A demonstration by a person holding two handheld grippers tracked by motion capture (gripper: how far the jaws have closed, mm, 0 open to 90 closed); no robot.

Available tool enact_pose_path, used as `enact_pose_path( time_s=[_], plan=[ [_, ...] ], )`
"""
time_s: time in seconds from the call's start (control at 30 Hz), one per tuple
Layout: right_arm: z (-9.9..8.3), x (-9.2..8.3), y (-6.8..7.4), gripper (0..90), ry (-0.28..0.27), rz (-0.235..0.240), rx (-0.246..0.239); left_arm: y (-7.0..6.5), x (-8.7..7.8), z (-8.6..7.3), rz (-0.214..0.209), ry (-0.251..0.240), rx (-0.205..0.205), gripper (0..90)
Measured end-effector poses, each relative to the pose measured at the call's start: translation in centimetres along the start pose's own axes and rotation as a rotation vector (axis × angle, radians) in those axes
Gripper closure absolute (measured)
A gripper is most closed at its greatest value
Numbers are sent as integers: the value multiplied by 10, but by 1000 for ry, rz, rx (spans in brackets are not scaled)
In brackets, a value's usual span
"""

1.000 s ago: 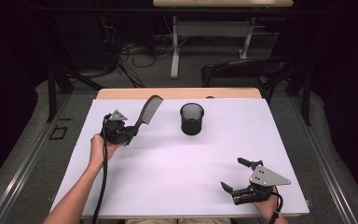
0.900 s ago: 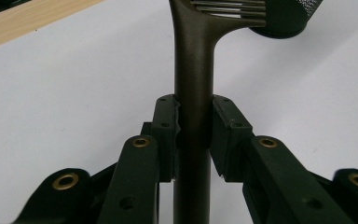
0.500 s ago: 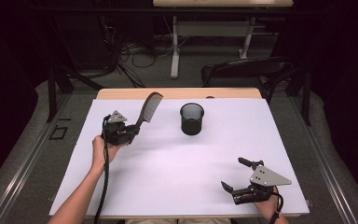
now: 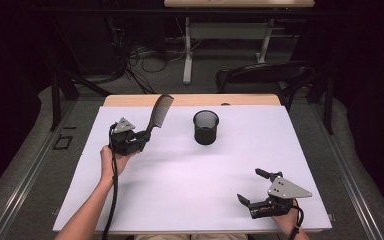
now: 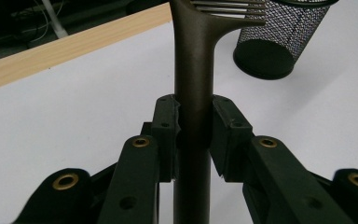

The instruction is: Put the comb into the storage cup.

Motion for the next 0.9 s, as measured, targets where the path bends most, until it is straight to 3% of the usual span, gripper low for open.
enact_pose_path(
  time_s=[0.4,0.9],
  plan=[
    [0,1,0,9,0,0,1,0,-1,9,6,-49,-18,729],
    [-1,0,-1,9,8,-2,2,-5,4,24,-2,-71,-16,728]
  ],
)
Point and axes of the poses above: each handheld gripper's, and its own axes: x roughly forward along the jaws, z roughly out of its top, y roughly to its left, the point moved 7 cm from there along x, roughly forward along the jaws, and after that the axes turned 1 degree about -y, right-handed, at the moved point
